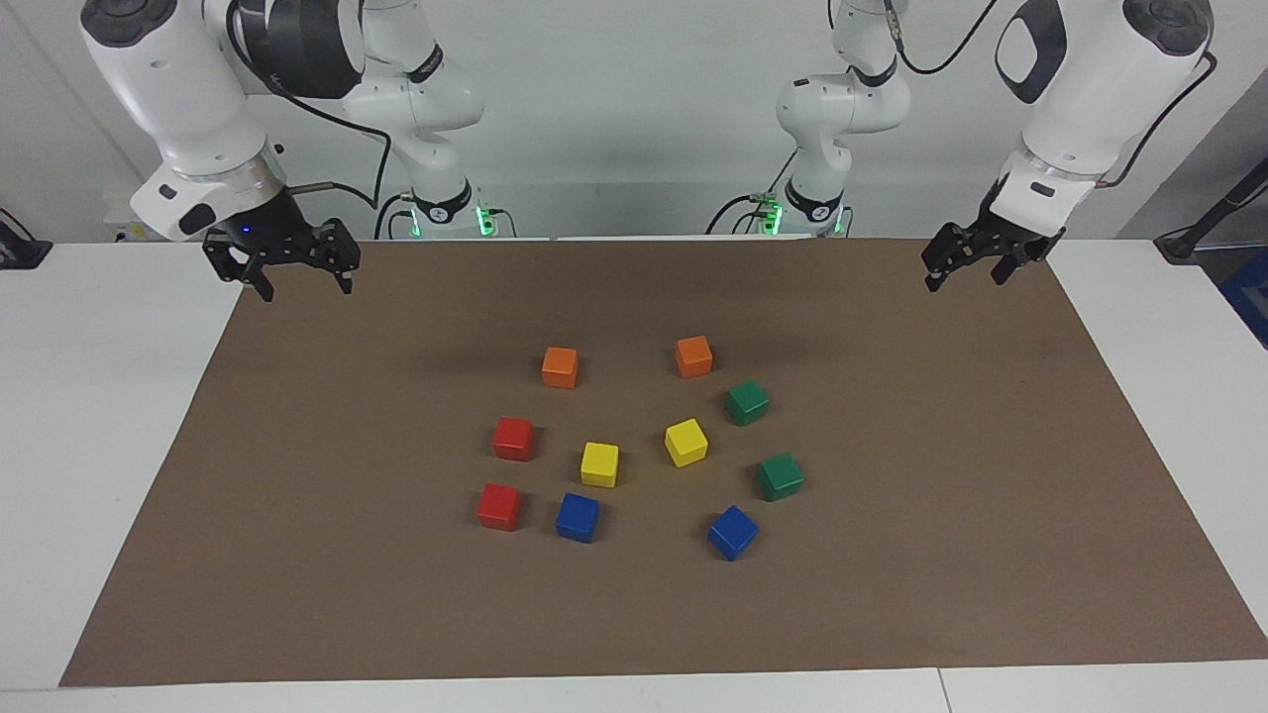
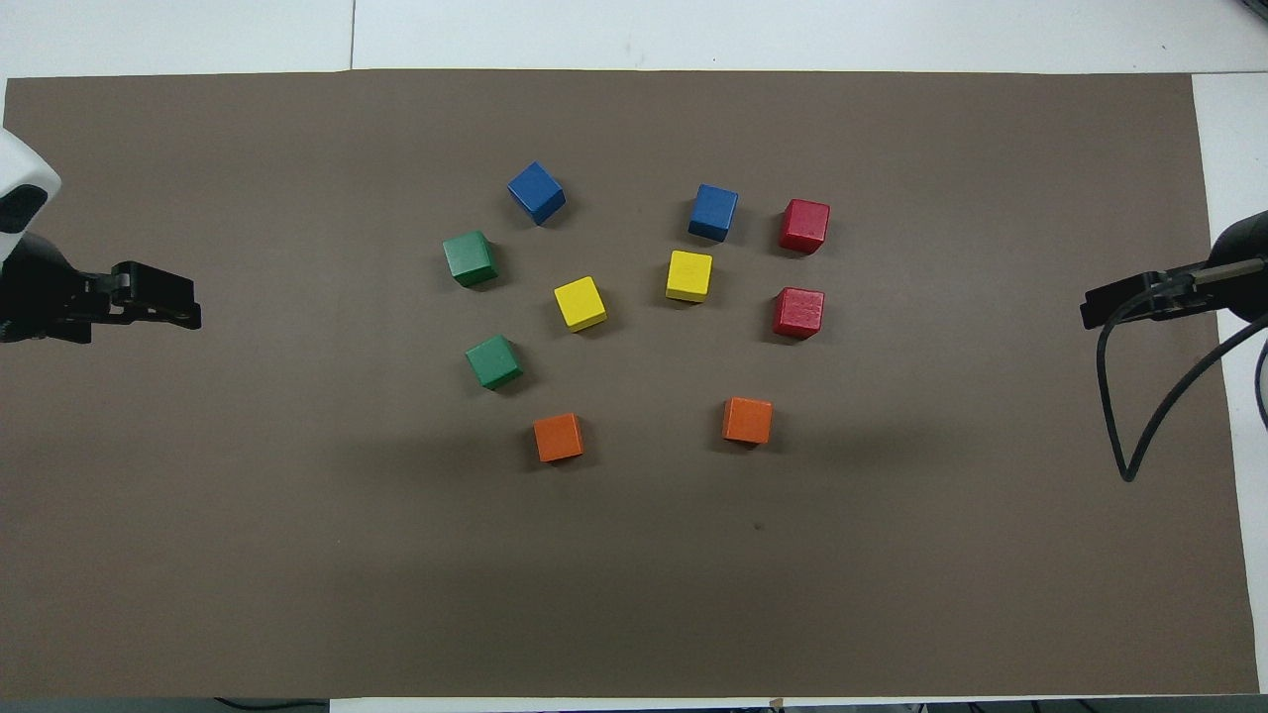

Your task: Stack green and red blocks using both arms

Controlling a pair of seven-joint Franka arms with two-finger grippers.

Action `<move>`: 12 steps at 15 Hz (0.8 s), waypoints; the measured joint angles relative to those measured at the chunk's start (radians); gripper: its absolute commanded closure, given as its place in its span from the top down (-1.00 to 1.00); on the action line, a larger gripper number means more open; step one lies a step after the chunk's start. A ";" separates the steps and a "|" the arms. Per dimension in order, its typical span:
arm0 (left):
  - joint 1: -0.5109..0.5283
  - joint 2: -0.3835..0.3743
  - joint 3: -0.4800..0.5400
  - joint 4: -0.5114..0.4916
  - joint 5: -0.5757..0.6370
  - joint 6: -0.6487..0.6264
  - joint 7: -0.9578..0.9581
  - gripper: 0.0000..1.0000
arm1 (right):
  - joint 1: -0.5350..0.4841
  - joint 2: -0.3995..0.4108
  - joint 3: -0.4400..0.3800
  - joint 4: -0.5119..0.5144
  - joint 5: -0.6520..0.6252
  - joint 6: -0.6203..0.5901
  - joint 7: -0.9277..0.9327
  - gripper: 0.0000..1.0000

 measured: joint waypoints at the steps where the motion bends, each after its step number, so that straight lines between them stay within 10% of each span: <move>1: -0.027 0.010 -0.002 -0.016 0.000 0.029 -0.023 1.00 | 0.001 0.000 0.000 0.000 0.000 0.000 0.008 1.00; 7: -0.317 0.194 -0.016 -0.110 0.002 0.360 -0.482 1.00 | 0.109 0.008 0.007 -0.036 0.003 0.046 0.355 1.00; 12: -0.345 0.232 -0.013 -0.237 0.002 0.507 -0.583 1.00 | 0.248 0.162 0.015 -0.078 0.055 0.270 0.666 1.00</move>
